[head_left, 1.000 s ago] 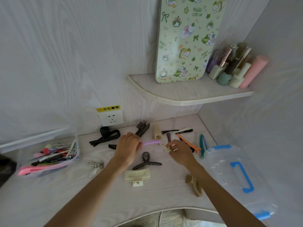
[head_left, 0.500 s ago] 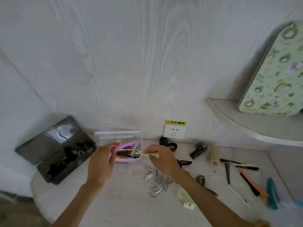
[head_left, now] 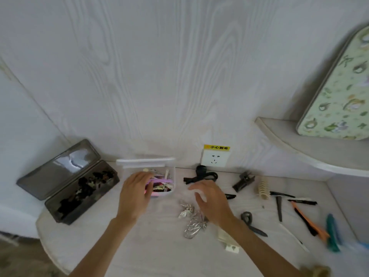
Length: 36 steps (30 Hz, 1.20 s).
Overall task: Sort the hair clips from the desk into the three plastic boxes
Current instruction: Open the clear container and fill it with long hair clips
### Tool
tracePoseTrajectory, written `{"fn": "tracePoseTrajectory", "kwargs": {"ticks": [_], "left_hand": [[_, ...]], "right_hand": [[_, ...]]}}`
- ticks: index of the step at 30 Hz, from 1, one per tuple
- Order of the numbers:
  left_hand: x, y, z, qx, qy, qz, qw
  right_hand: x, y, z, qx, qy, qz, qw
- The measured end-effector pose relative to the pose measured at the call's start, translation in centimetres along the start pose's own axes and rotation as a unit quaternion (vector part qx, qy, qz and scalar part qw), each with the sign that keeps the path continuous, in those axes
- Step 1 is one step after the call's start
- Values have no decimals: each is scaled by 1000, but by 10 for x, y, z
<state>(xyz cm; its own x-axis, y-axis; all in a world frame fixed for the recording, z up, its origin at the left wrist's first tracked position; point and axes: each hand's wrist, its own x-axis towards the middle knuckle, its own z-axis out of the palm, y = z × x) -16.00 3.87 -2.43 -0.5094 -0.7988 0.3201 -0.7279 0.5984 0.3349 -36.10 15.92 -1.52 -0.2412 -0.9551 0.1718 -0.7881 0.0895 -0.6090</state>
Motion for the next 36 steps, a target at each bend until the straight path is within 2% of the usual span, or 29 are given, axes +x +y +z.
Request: {"fn": "tracePoseTrajectory", "kwargs": {"ticks": [2, 4, 7, 11, 14, 16, 18, 19, 22, 24, 25, 26, 29, 32, 34, 36], "left_hand": [[3, 30, 6, -35, 2, 54, 998], [6, 71, 22, -47, -41, 134, 989], [5, 132, 49, -85, -129, 200, 968], [0, 205, 82, -124, -213, 294, 924], [-2, 248, 101, -129, -258, 318, 903], [-2, 271, 116, -73, -273, 330, 901], [3, 283, 128, 9, -275, 318, 908], [5, 284, 132, 53, -272, 308, 910], [7, 281, 134, 126, -266, 288, 911], [4, 273, 130, 149, -266, 271, 913], [4, 268, 128, 160, -266, 262, 914], [5, 264, 125, 166, -262, 257, 915], [11, 261, 117, 136, -235, 261, 926], [19, 270, 118, 42, -224, 272, 935], [23, 281, 124, -9, -251, 282, 926], [24, 290, 134, -17, -289, 322, 901]], "right_hand": [[-20, 21, -20, -9, 18, 47, 999], [-46, 48, -42, -29, 31, 111, 993], [-81, 82, -74, -77, 55, 202, 975], [-116, 112, -106, -184, -61, 362, 912], [-131, 115, -108, -229, -128, 417, 870], [-141, 117, -105, -254, -190, 422, 849], [-146, 120, -105, -266, -210, 419, 842], [-145, 122, -105, -268, -195, 411, 849], [-138, 132, -107, -254, -84, 415, 870], [-130, 140, -109, -285, 10, 416, 863], [-127, 144, -111, -303, 39, 416, 857], [-125, 148, -111, -304, 31, 424, 852], [-122, 161, -106, -294, -14, 438, 849], [-120, 162, -102, -290, 37, 400, 868], [-124, 165, -99, -287, 52, 365, 884], [-130, 165, -99, -272, 61, 343, 897]]}}
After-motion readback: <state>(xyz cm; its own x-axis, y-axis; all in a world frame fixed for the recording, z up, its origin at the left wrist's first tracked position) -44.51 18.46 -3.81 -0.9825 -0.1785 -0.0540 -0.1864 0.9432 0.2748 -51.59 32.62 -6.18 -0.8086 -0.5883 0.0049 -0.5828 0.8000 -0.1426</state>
